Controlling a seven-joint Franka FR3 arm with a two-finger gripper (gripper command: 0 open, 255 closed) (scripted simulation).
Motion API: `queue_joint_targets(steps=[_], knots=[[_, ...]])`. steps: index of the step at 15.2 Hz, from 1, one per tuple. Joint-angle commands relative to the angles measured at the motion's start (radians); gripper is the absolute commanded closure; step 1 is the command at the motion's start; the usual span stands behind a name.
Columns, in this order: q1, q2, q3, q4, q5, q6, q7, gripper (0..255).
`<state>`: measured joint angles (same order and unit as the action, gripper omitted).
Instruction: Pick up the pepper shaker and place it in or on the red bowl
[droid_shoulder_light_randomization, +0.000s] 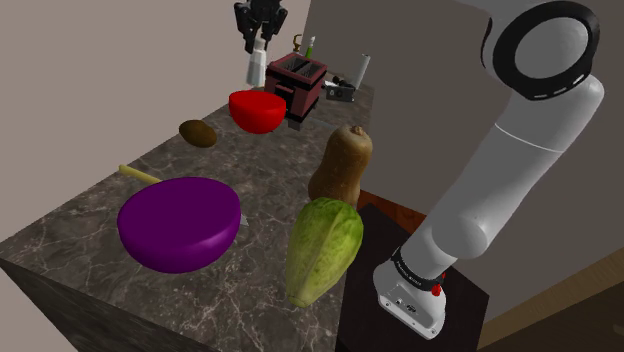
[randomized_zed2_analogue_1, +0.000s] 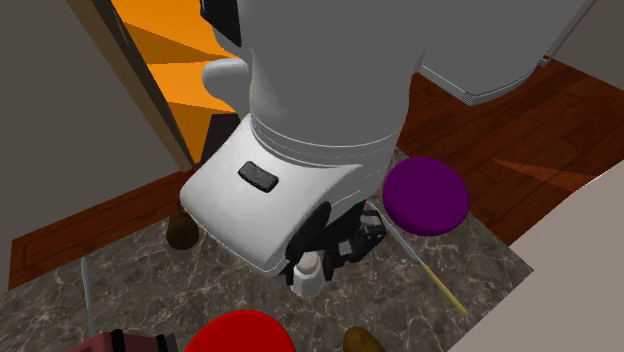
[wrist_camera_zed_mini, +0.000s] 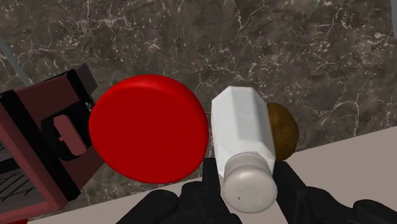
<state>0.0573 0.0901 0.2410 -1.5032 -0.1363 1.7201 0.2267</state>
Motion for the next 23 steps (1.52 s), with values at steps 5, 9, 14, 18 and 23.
queue_joint_targets(steps=[5,9,14,18,23], knots=[[-0.037,0.194,-0.038,0.299,-0.023,-0.097,-0.099,255],[-0.046,0.390,-0.059,0.623,-0.044,-0.221,-0.166,255],[-0.062,0.399,-0.062,0.587,-0.041,-0.174,-0.177,255],[-0.075,0.355,-0.060,0.461,-0.034,-0.092,-0.170,255],[-0.086,0.321,-0.059,0.339,-0.029,-0.005,-0.163,255]])
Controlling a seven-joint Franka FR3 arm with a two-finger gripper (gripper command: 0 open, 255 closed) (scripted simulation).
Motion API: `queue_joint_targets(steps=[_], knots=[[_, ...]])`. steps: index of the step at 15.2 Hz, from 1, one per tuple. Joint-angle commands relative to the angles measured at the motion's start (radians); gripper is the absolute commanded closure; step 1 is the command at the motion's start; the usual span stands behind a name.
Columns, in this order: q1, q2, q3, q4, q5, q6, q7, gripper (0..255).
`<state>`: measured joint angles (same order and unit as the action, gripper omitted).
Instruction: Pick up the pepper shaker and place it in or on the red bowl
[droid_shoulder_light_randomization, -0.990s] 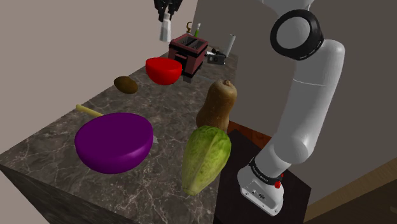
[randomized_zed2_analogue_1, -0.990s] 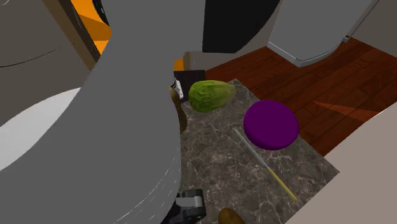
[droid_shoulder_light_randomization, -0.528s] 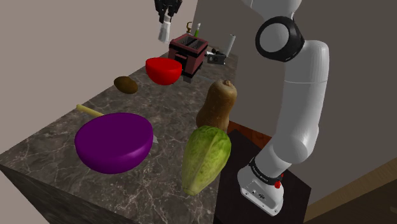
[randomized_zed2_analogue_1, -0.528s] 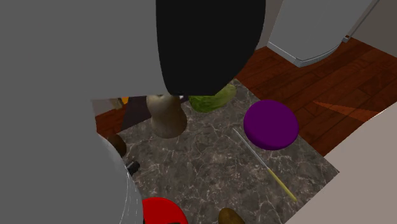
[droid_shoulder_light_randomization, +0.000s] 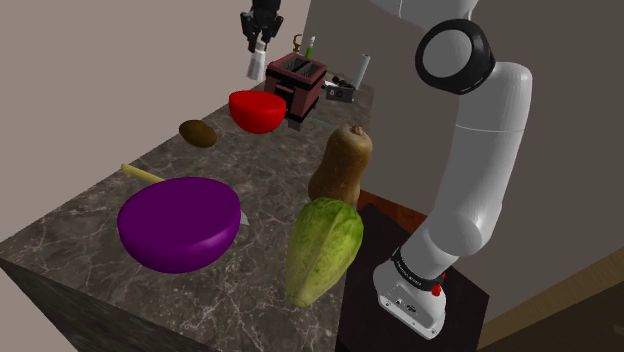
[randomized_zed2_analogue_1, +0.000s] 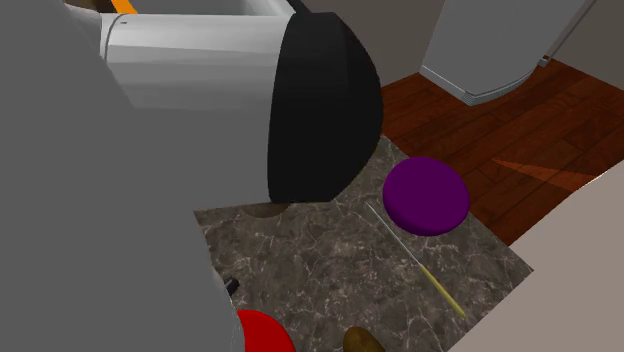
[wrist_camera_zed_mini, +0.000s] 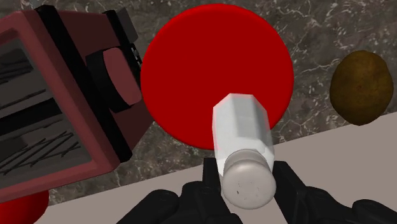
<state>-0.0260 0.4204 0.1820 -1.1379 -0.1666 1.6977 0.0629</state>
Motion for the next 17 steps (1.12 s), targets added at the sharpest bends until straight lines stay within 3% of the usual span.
queue_joint_targets(steps=[1,7,15,16,17], knots=[[-0.004,-0.014,0.000,-0.047,0.002,0.034,0.002,255],[-0.013,-0.035,0.000,-0.167,0.003,0.132,0.011,255],[-0.013,-0.035,0.000,-0.167,0.003,0.132,0.011,255],[-0.013,-0.035,0.000,-0.167,0.003,0.132,0.011,0],[-0.013,-0.035,0.000,-0.167,0.003,0.132,0.011,0]])
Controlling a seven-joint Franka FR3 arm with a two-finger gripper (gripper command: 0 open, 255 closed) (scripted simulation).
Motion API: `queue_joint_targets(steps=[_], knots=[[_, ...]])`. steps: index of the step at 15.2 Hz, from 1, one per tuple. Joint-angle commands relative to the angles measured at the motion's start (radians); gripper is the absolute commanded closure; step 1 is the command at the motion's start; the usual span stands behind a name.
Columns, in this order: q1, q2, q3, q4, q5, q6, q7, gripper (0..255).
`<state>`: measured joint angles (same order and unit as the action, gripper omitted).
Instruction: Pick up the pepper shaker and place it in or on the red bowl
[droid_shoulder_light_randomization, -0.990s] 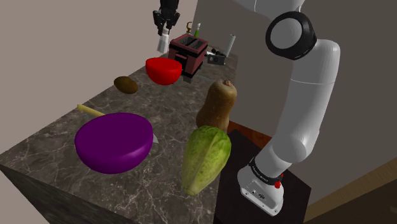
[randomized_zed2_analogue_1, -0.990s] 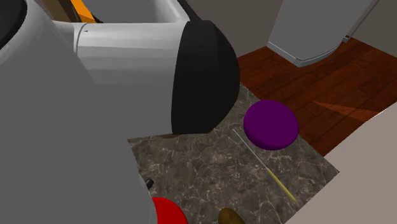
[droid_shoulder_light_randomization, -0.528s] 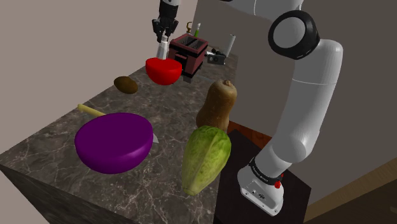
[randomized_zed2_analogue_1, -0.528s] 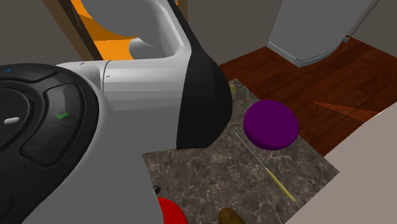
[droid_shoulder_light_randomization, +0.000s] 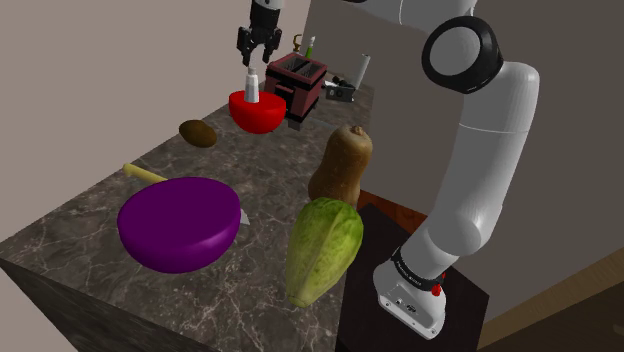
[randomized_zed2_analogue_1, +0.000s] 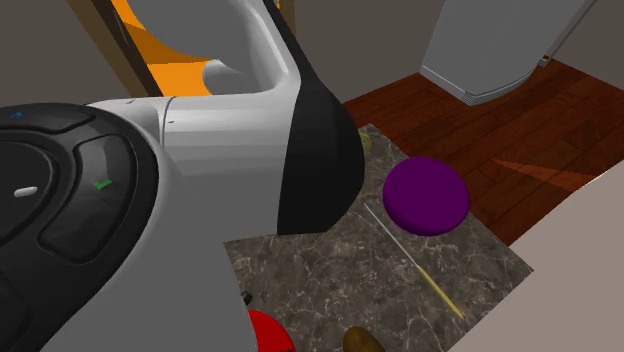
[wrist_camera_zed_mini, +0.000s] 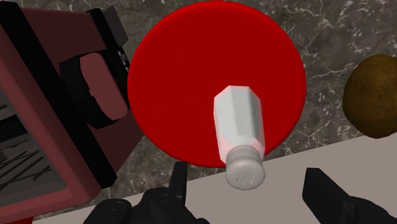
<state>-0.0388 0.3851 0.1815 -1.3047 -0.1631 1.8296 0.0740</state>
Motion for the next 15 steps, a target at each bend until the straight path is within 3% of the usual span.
queue_joint_targets(steps=[1,4,8,15], knots=[[0.000,0.000,0.000,0.000,0.000,0.000,0.000,0],[0.000,0.000,0.000,0.000,0.000,0.000,0.000,0],[0.012,0.002,0.003,0.130,0.000,-0.128,-0.005,0],[0.012,0.002,0.003,0.130,0.000,-0.128,-0.005,0]])
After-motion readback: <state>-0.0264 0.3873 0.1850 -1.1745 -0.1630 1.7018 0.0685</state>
